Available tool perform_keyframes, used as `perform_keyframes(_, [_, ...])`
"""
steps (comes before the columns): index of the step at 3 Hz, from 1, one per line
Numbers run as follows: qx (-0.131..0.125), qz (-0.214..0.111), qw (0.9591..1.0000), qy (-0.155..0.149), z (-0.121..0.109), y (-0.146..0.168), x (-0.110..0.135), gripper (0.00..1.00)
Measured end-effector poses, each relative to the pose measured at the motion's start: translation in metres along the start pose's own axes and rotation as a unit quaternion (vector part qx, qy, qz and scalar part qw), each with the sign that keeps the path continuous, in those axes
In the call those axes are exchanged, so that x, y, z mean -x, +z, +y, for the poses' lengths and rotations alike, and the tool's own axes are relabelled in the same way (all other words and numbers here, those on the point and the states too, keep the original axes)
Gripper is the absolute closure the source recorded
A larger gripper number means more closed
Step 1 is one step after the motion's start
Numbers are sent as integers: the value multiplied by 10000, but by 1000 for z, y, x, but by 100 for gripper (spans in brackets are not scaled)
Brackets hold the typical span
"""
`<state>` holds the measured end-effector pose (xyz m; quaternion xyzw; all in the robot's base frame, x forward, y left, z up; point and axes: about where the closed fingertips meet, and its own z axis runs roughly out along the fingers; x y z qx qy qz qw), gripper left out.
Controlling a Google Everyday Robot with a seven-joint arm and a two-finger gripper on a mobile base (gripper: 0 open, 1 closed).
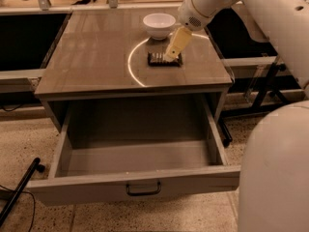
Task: Pick rxbar chocolate from top drawer and place on counter
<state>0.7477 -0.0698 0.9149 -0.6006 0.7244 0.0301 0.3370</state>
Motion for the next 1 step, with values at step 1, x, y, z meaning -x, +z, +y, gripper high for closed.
perform_keyframes(1, [-153, 172, 9997, 61, -2, -27, -19, 0])
